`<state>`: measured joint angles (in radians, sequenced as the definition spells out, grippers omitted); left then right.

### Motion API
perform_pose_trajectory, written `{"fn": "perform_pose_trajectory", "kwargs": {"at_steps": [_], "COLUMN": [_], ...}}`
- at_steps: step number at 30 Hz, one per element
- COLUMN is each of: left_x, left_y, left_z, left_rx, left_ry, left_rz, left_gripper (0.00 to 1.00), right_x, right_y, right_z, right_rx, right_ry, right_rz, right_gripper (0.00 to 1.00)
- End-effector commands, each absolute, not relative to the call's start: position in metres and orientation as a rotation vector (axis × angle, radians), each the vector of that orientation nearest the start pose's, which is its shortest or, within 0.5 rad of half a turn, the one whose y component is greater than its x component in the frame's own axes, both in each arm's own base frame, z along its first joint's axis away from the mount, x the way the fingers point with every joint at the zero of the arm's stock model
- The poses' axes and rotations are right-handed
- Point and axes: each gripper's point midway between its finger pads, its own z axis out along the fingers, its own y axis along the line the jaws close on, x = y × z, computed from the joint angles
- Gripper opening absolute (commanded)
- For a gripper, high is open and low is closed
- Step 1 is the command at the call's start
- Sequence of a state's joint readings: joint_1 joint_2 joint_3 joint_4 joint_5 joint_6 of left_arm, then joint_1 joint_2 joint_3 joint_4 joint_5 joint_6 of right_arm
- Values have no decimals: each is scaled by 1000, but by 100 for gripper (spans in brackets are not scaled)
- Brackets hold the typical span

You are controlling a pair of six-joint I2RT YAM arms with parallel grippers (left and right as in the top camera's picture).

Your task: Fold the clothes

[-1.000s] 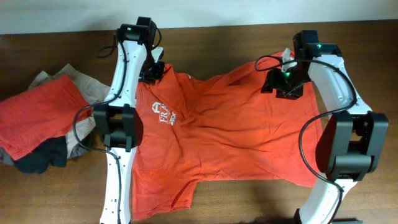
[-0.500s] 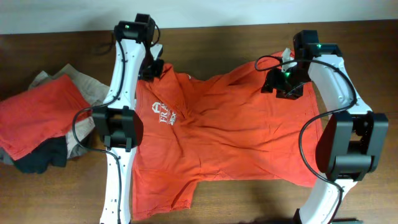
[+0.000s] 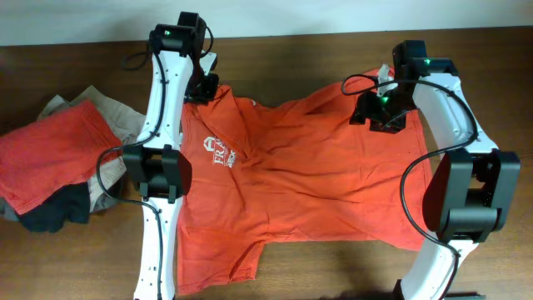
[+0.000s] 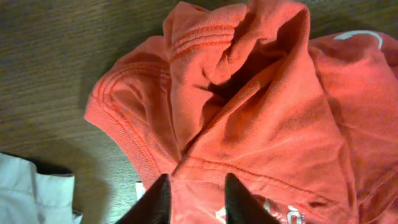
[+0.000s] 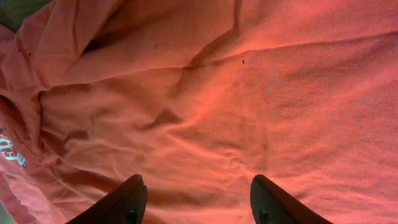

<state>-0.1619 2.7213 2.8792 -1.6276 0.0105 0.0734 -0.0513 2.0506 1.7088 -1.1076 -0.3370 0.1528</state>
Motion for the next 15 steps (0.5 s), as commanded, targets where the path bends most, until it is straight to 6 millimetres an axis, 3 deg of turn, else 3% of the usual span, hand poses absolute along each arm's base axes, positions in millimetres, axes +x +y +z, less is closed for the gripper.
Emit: {"fn": "perform_pose_trajectory", "kwargs": {"at_steps": [1, 3, 8, 10, 13, 15], "left_x": [514, 515, 512, 509, 508, 508], "left_y": [-77, -77, -78, -79, -82, -82], "left_z": [76, 71, 55, 49, 42, 41], "left_rx": [350, 351, 357, 361, 363, 363], "left_ry": [3011, 3016, 3051, 3072, 3084, 3087], "left_rz": [25, 27, 24, 9, -15, -14], "left_gripper": [44, 50, 49, 41, 39, 30], "right_x": [422, 422, 422, 422, 422, 422], "right_y": [36, 36, 36, 36, 36, 36], "right_z": [81, 81, 81, 81, 81, 81], "right_rx": [263, 263, 263, 263, 262, 262], "right_ry": [3001, 3001, 3001, 3001, 3000, 3000], "right_rz": [506, 505, 505, 505, 505, 505], "right_gripper": [59, 59, 59, 59, 59, 59]}}
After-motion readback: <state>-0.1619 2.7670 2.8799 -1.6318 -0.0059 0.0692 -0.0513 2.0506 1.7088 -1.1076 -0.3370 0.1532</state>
